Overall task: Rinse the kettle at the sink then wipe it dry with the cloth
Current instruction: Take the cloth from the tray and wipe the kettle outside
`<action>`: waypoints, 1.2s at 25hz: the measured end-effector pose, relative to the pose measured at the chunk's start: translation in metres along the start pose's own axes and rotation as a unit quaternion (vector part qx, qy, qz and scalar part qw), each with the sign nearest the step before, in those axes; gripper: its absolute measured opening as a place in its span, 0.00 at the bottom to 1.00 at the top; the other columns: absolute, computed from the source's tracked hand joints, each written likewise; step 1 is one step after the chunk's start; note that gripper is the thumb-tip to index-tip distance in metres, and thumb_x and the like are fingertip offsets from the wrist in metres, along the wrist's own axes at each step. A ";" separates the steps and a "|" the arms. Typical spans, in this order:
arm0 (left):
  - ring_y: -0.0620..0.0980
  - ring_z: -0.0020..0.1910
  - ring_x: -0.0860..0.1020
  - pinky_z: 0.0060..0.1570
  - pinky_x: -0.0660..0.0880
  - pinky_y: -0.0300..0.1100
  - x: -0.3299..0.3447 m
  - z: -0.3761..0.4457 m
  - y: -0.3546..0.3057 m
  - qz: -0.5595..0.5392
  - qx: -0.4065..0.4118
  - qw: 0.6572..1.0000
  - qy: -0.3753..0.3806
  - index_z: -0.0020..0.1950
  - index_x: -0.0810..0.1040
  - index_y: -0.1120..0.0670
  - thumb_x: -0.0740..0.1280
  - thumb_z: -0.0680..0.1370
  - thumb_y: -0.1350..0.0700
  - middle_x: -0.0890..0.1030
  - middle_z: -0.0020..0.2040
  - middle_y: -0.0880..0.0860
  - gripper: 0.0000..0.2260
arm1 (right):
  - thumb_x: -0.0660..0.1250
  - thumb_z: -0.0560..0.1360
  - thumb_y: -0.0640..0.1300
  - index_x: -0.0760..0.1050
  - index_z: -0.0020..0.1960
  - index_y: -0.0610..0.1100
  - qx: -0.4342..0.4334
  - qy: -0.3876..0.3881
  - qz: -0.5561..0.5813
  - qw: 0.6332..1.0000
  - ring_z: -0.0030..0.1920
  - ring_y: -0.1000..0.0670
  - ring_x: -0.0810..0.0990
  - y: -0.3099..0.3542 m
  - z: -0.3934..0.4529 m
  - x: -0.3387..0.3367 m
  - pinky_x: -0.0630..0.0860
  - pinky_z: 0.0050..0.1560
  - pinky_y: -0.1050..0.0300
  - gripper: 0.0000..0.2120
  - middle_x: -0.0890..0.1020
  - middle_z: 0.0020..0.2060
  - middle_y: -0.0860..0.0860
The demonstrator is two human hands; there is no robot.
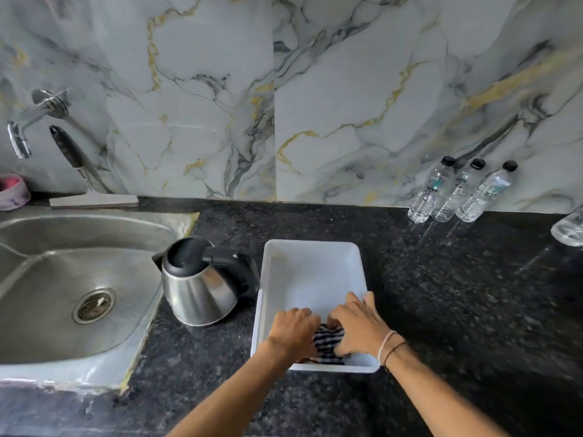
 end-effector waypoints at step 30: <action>0.32 0.51 0.75 0.63 0.73 0.43 -0.001 -0.065 0.188 -0.644 -0.346 0.364 -0.578 0.64 0.76 0.50 0.58 0.83 0.42 0.73 0.60 0.50 0.17 | 0.39 0.79 0.73 0.44 0.84 0.58 -0.158 -0.149 0.078 0.973 0.83 0.43 0.33 0.263 0.173 -0.142 0.30 0.75 0.27 0.37 0.47 0.85 0.40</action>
Point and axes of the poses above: each hand's wrist, its own z-axis towards the middle knuckle, its own x-axis out of the palm, y = z × x, the point moved 2 cm from there along z, towards the middle knuckle
